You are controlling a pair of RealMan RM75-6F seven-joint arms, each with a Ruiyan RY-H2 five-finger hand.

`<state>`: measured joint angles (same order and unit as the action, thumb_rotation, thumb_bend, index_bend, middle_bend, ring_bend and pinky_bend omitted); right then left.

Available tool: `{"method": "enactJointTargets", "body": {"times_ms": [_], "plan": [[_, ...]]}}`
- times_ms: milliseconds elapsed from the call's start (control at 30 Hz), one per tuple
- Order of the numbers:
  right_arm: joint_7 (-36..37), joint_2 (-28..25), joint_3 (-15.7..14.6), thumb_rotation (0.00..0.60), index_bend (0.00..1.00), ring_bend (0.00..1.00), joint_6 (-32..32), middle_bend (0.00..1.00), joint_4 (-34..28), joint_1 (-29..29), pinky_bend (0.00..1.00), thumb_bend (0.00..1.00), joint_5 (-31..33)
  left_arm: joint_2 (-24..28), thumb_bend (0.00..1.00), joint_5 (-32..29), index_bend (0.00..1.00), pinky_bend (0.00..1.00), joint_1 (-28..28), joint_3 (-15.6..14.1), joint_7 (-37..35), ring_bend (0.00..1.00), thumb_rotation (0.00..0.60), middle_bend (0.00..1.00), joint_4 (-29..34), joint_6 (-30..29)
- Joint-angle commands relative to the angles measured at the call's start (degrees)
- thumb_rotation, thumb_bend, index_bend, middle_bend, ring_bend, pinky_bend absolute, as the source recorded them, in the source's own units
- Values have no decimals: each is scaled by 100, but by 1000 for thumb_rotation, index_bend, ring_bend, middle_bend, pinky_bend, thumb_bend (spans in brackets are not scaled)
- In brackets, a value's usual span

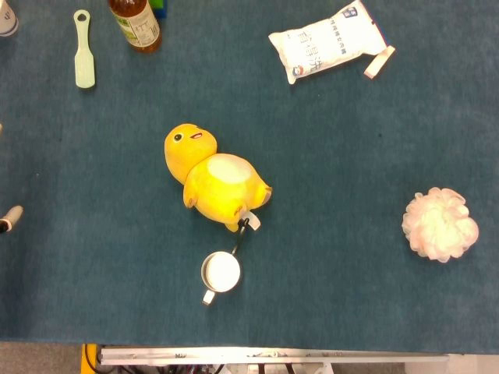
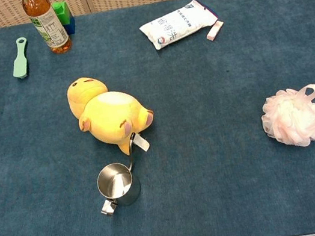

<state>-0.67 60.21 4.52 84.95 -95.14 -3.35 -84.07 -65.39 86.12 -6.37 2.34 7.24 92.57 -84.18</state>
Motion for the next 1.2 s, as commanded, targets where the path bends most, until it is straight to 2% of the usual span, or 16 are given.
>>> {"method": "enactJointTargets", "body": {"times_ms": [33,367,900,967,1067,1200], "plan": [[4,-2,-2,600,38,118,-8,263,-3,-2,232,45,2,-12,138,-14,0,0,-4,-2,-5,0,600,0,-12,13],[156,-85,44,600,38,117,-20,263,-51,-37,232,45,-10,5,139,192,0,0,-80,-30,-254,0,600,0,-67,17],[354,-663,250,600,38,117,-47,263,-609,-176,232,45,4,294,139,1200,0,0,-1050,-279,-1981,0,600,0,-296,983],[341,-694,250,600,38,117,-34,263,-643,-170,233,45,7,284,139,1254,0,0,-1227,-288,-2142,0,557,0,-316,1177],[337,-715,244,600,38,117,-28,263,-674,-157,233,44,32,219,138,1260,0,0,-1471,-264,-2301,0,405,0,-313,1443],[325,-715,229,600,38,117,-34,263,-675,-145,232,44,61,54,69,1267,15,0,-1760,-220,-2483,0,261,0,-337,1708]]}}
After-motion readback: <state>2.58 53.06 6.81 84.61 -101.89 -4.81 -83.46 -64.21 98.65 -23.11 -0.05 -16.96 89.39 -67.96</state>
